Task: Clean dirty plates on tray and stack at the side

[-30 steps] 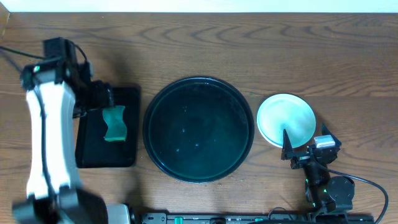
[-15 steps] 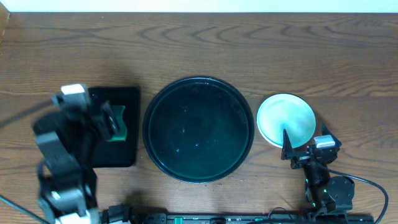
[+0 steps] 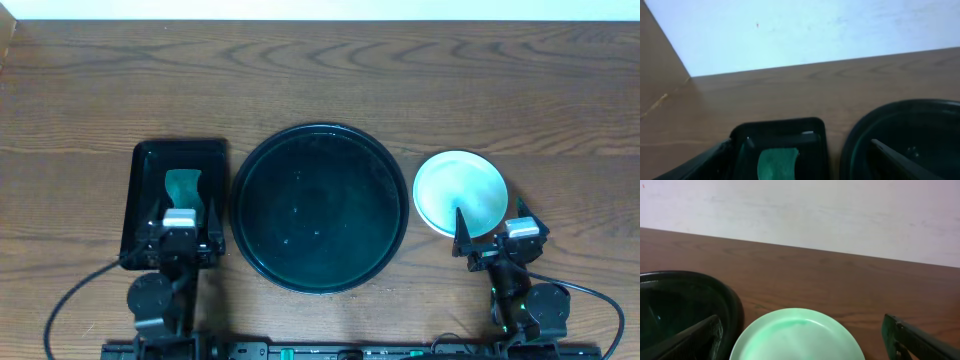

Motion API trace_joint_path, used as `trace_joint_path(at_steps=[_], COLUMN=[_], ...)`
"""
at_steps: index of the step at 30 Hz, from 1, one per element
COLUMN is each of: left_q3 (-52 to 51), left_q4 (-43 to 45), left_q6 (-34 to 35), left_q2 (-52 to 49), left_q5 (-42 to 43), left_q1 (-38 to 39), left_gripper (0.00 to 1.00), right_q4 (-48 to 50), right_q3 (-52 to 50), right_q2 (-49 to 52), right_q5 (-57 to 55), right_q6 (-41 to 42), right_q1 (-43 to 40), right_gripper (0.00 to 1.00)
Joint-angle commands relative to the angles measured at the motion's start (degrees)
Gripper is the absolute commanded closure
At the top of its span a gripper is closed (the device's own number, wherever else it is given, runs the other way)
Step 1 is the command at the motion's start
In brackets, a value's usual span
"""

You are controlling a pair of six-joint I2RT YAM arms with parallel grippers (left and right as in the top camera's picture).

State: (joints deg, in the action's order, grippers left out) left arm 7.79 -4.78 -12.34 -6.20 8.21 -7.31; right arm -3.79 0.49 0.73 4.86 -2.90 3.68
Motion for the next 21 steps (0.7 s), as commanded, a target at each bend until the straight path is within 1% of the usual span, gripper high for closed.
trace_joint_path(at_steps=[1, 9, 21], left_q3=[-3.2, -7.6, -7.6], left_q4=[0.8, 1.0, 1.0], left_q6=[-1.1, -1.0, -0.9], left_q2=[2.9, 6.1, 5.9], left_q5=[-2.5, -3.8, -4.0], left_q1=[0.3, 0.3, 0.5], left_gripper=[0.16, 0.17, 0.16], right_q4=[-0.1, -0.1, -0.1], right_q3=[-0.2, -0.2, -0.2], right_q2=[-0.4, -0.4, -0.4], right_q5=[-0.3, -0.3, -0.3], right_q6=[0.9, 0.9, 0.9], right_q1=[0.7, 0.7, 0.7], right_gripper=[0.01, 0.01, 0.01])
